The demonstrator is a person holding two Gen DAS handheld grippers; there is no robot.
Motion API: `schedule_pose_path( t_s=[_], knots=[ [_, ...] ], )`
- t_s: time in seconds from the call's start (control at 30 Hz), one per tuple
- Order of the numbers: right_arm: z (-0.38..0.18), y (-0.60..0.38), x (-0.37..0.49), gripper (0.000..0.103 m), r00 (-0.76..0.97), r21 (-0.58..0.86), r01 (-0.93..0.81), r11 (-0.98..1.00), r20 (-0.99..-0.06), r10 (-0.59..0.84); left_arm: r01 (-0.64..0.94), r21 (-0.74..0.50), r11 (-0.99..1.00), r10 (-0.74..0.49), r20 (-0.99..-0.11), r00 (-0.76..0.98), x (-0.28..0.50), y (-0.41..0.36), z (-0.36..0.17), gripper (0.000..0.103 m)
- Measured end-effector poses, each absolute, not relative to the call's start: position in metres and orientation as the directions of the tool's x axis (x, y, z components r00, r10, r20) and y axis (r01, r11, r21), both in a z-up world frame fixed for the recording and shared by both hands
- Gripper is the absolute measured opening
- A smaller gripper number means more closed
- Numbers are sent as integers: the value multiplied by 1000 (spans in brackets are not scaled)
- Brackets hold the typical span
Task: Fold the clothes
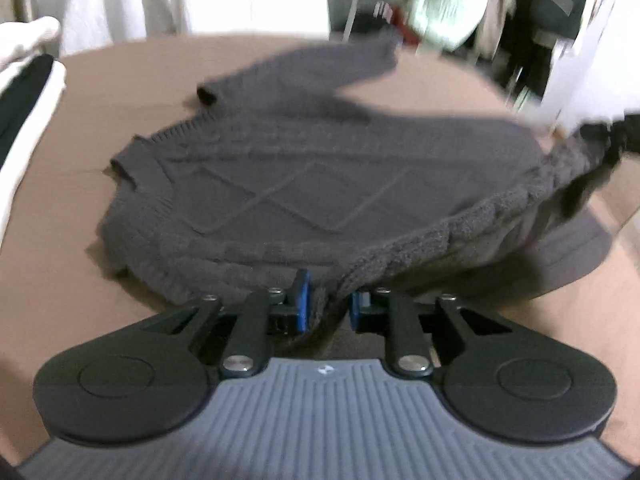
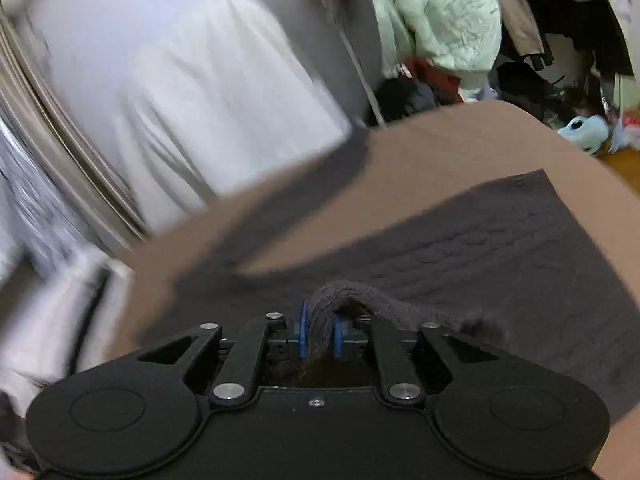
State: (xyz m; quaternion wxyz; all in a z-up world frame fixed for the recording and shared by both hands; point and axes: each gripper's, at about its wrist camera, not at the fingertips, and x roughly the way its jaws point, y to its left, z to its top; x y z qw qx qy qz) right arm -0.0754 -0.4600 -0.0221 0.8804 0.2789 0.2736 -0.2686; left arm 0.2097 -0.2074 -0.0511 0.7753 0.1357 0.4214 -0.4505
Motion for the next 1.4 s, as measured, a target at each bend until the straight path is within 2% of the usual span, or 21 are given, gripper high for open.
schedule_pose_path(
  t_s=[0.07, 0.1, 0.13, 0.23, 0.3, 0.33, 0.37, 0.5, 0.57, 0.63, 0.67, 0.7, 0.73, 0.87, 0.97, 1.1, 1.27, 1.33, 1.4],
  knots=[
    [-49, -482, -38, 19, 653, 247, 647, 722, -668, -356, 812, -133, 569, -537, -807, 245, 223, -228, -64, 29],
    [-62, -490, -24, 19, 636, 223, 656, 721, -676, -371, 793, -170, 585, -551, -801, 235, 229, -226, -71, 29],
    [-75, -497, -13, 25, 626, 215, 668, 713, -680, -381, 773, -206, 600, -564, -794, 225, 235, -225, -79, 29],
    [-101, -512, -2, 27, 621, 241, 696, 676, -675, -399, 714, -313, 627, -609, -768, 198, 252, -218, -99, 29],
    [-103, -512, -19, 42, 656, 307, 697, 648, -638, -403, 704, -372, 606, -651, -740, 169, 254, -205, -106, 29],
    [-104, -512, -27, 59, 672, 340, 695, 633, -620, -405, 696, -396, 599, -665, -731, 156, 256, -202, -107, 29],
    [-104, -511, -38, 65, 680, 360, 698, 619, -605, -415, 688, -420, 591, -678, -721, 142, 258, -198, -107, 29],
    [-108, -505, -67, 65, 652, 367, 721, 587, -645, -397, 683, -467, 562, -707, -700, 103, 262, -201, -110, 27],
    [-116, -500, -80, 65, 674, 428, 696, 576, -665, -321, 694, -468, 547, -713, -695, 93, 261, -206, -112, 32],
    [-124, -486, -86, 65, 740, 531, 613, 585, -645, -190, 692, -491, 530, -721, -689, 64, 263, -207, -113, 34],
    [-128, -478, -87, 65, 772, 585, 562, 585, -624, -117, 689, -507, 517, -728, -684, 43, 264, -206, -112, 31],
    [-133, -468, -85, 65, 802, 638, 499, 586, -596, -34, 681, -533, 502, -734, -679, 9, 265, -205, -112, 25],
    [-139, -456, -79, 65, 822, 683, 431, 590, -566, 54, 661, -570, 488, -738, -674, -36, 266, -201, -111, 11],
    [-157, -406, -31, 65, 799, 769, 204, 606, -488, 350, 580, -674, 456, -773, -623, -117, 267, -181, -105, 11],
    [-163, -364, 12, 65, 674, 745, 56, 665, -519, 525, 596, -677, 432, -796, -597, -101, 265, -173, -97, 11],
    [-164, -322, 48, 65, 575, 620, -56, 783, -621, 533, 591, -675, 441, -786, -609, -109, 268, -174, -101, 12],
    [-177, -314, 81, 67, 594, 643, -2, 766, -615, 518, 576, -657, 486, -748, -654, -116, 268, -174, -123, 13],
    [-179, -316, 83, 68, 655, 712, 22, 702, -541, 528, 564, -668, 485, -746, -653, -132, 266, -172, -126, 11],
    [-181, -309, 82, 44, 649, 757, -16, 653, -489, 583, 552, -685, 476, -757, -639, -139, 265, -163, -120, 11]
  ],
)
